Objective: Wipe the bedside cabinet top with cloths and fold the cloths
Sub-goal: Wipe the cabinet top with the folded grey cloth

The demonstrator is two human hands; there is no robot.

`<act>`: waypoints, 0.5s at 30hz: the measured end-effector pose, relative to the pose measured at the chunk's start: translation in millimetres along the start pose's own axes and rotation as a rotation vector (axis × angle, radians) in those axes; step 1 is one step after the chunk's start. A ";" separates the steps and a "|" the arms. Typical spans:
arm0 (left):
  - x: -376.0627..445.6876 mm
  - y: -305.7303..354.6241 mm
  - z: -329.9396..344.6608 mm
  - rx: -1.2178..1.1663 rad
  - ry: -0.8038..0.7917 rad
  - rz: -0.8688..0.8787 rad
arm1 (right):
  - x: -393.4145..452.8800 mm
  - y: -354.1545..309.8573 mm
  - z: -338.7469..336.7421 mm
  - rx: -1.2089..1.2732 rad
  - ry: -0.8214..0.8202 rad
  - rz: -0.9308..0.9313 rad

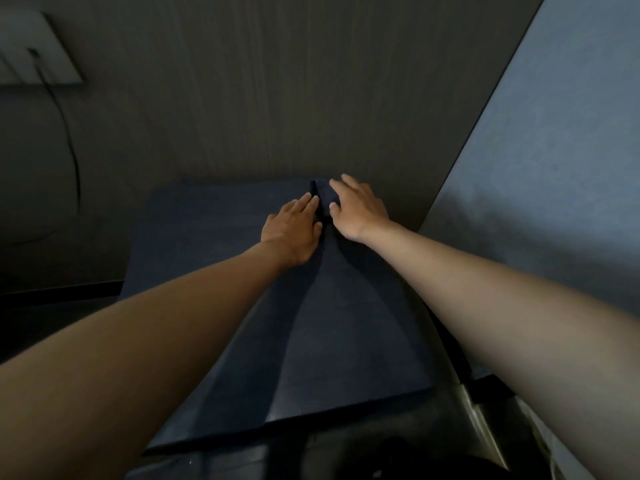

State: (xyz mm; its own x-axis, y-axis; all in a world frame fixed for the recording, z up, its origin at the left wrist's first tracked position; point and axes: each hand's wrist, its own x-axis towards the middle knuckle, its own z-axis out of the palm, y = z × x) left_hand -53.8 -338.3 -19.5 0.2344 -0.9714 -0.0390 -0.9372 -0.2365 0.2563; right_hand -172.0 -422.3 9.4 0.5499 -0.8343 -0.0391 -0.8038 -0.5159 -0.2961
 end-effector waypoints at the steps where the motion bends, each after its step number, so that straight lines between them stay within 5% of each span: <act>1: -9.4 -0.4 -6.0 -0.004 0.002 -0.001 | -8.1 -10.3 -1.5 0.011 -0.002 -0.021; 15: -186.5 -59.3 -70.0 0.088 -0.122 -0.186 | -141.2 -168.3 25.7 0.173 -0.228 -0.147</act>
State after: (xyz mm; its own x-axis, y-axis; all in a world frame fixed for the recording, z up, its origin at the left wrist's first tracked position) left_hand -23.8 -141.4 40.2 0.3773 -0.9053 -0.1953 -0.9009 -0.4076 0.1491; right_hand -108.5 -212.6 40.2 0.7100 -0.6780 -0.1905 -0.6719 -0.5710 -0.4717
